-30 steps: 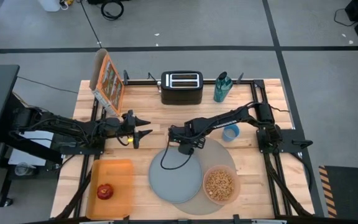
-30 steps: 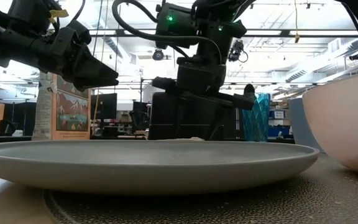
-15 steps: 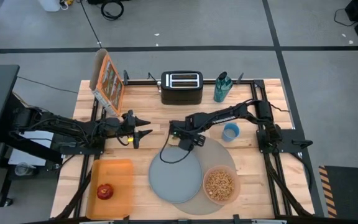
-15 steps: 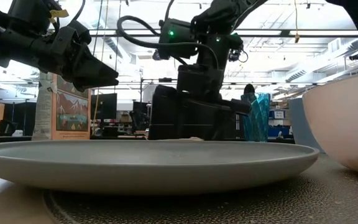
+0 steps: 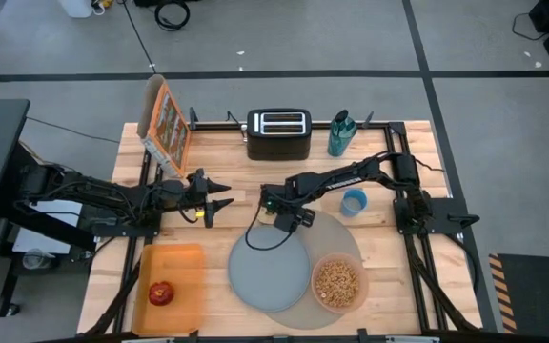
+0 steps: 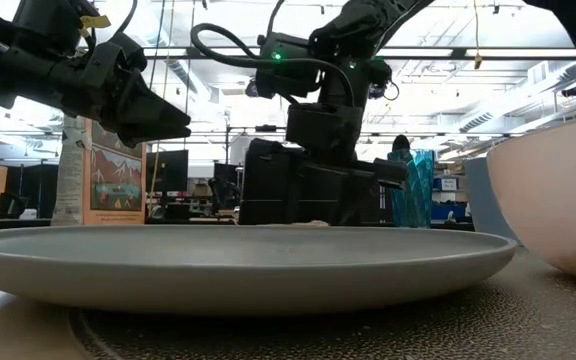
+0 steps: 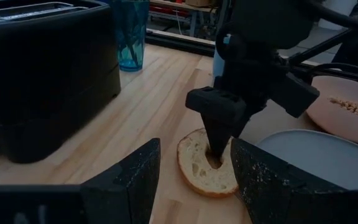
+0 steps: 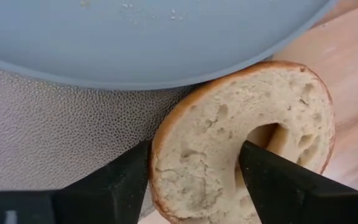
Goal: Arrange a breakfast setting
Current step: Put the bagel on the blue plate from the toaster on the brown placemat
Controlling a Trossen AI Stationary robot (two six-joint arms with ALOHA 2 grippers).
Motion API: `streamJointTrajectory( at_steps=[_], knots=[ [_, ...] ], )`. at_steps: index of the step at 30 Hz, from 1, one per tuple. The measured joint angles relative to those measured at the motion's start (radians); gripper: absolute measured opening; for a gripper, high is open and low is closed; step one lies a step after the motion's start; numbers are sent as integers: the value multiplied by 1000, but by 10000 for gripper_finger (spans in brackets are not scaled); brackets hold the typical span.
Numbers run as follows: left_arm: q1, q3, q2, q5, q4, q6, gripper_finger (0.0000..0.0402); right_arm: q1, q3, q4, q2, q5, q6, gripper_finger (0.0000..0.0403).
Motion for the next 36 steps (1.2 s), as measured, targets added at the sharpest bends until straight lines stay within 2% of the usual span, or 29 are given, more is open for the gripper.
streamJointTrajectory(
  at_steps=[7, 16, 21, 27, 36],
  knots=[
    [-20, 0, 0, 0, 0, 1, 203, -5, -35, 42, -6, 28, -2, 223],
    [-29, 0, 0, 0, 0, 4, 203, -5, 0, 19, -2, 64, -1, 218],
    [-29, 0, 0, 0, -1, 4, 203, -6, 34, -18, -2, 123, 2, 213],
    [-29, 0, 0, 0, -2, 4, 203, 7, 86, -98, -2, 189, 20, 211],
    [-29, 0, 0, 0, -13, 20, 203, 104, 243, -307, -2, 205, 210, 210]
  ],
)
